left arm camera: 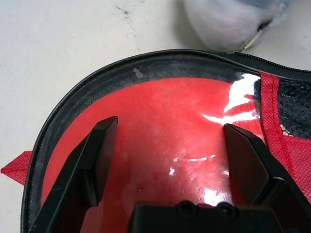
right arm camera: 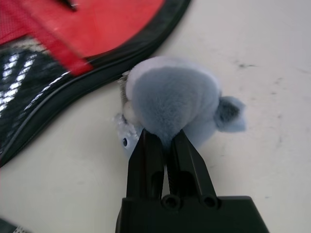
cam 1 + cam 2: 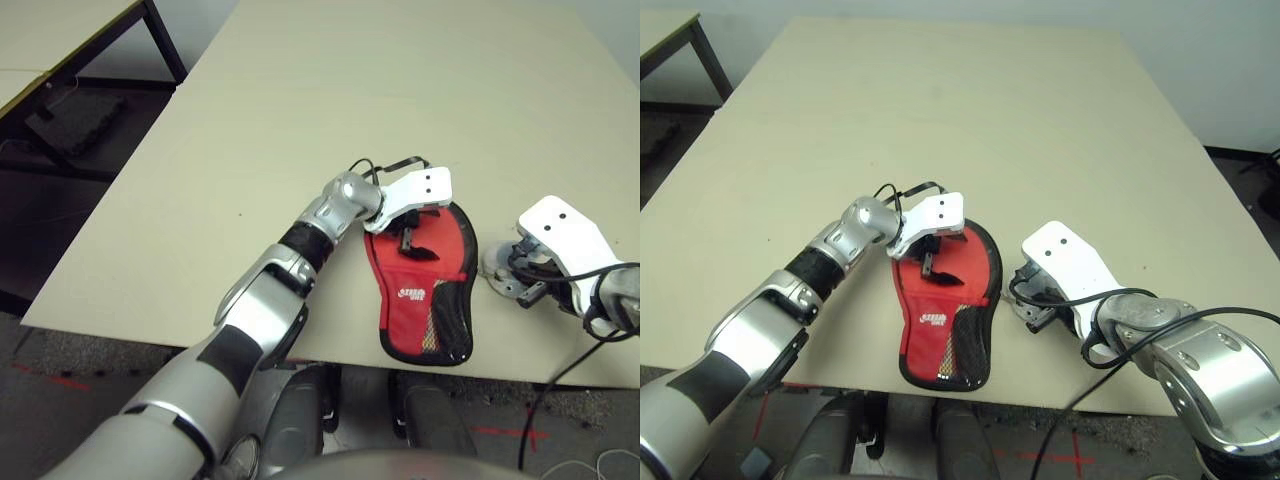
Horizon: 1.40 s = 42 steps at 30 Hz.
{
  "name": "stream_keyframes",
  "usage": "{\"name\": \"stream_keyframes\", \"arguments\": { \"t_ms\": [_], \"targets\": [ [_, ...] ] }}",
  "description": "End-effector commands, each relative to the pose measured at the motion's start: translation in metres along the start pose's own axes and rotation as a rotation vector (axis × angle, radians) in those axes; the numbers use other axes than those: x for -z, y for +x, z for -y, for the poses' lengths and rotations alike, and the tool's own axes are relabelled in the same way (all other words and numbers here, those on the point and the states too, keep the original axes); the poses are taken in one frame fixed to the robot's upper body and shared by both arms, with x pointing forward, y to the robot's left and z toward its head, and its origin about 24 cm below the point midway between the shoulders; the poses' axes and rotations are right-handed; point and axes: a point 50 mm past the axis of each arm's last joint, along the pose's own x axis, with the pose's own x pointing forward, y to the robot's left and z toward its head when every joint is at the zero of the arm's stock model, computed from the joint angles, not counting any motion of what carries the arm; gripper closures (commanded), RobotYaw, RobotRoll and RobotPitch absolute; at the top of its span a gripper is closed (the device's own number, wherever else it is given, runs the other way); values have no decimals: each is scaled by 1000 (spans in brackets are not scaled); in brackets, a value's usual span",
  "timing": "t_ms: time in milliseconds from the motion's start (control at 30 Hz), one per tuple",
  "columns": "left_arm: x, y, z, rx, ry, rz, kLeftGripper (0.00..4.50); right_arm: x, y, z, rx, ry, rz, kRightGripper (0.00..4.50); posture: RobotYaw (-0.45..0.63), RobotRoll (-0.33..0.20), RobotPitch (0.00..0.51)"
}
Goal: Store the ping-pong paddle in its case and zip it.
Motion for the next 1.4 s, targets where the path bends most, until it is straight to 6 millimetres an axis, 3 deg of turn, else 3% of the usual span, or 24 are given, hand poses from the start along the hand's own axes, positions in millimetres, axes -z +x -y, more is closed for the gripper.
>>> {"name": "stream_keyframes", "arguments": {
  "t_ms": [33,467,567,600,700,833,967,1067,1233,1333,1400],
  "targets": [
    [46,15,24,67,-79,-215,0,11,-8,-19,-114,-45,-57,4499,-154,0,182],
    [38,24,26,71,-75,-180,0,30,-37,-48,-486,-149,-281,4499,-170,0,197],
    [38,25,27,67,-80,-176,0,31,-37,-47,-469,-126,-266,4499,-168,0,199],
    [39,24,27,64,-85,-174,0,29,-35,-43,-435,-113,-248,4499,-168,0,199],
    [38,18,24,47,-89,-140,0,14,-34,-17,-391,-2,-148,3554,-169,0,198],
    [34,3,19,19,-99,-60,0,-14,-49,22,-405,148,38,2215,-160,0,196],
    [23,-29,9,-74,-192,77,0,-44,-66,74,-284,305,319,1007,-132,0,190],
    [14,-60,-6,-263,-241,193,0,-53,-56,106,-54,380,466,99,-108,0,184],
    [19,-113,-36,-738,-341,336,0,-60,-12,148,465,520,654,45,-62,0,171],
    [32,-138,-42,-969,-388,368,0,-57,18,147,588,663,742,45,-42,0,166],
    [46,-152,-42,-1105,-422,363,0,-54,34,144,665,641,756,45,-32,0,162]
  ]
}}
